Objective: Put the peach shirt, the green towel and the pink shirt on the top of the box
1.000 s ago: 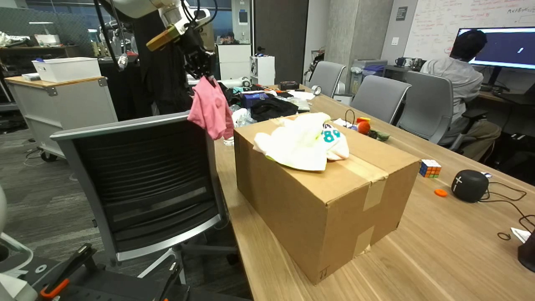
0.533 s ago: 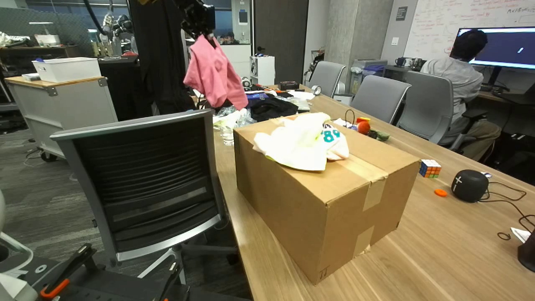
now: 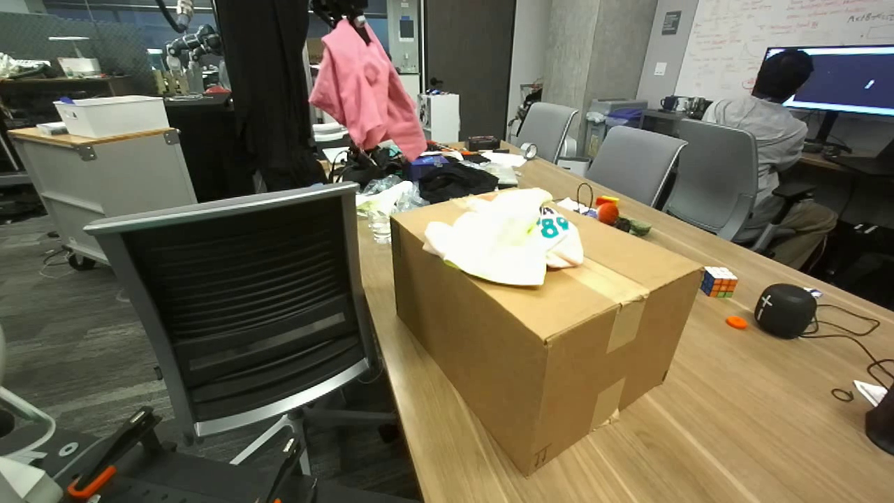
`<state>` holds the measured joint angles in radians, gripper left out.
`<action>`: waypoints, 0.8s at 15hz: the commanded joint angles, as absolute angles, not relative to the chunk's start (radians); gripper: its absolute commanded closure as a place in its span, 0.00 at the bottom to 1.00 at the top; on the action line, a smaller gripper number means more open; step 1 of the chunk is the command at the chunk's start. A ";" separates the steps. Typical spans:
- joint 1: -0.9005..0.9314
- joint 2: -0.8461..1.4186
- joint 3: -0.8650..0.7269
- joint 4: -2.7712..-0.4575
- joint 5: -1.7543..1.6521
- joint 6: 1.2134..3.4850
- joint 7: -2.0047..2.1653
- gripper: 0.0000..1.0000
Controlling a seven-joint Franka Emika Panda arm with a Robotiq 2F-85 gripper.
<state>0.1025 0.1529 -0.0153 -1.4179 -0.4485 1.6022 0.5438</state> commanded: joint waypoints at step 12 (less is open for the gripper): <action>-0.063 0.345 -0.193 -1.100 -0.454 1.512 0.751 0.90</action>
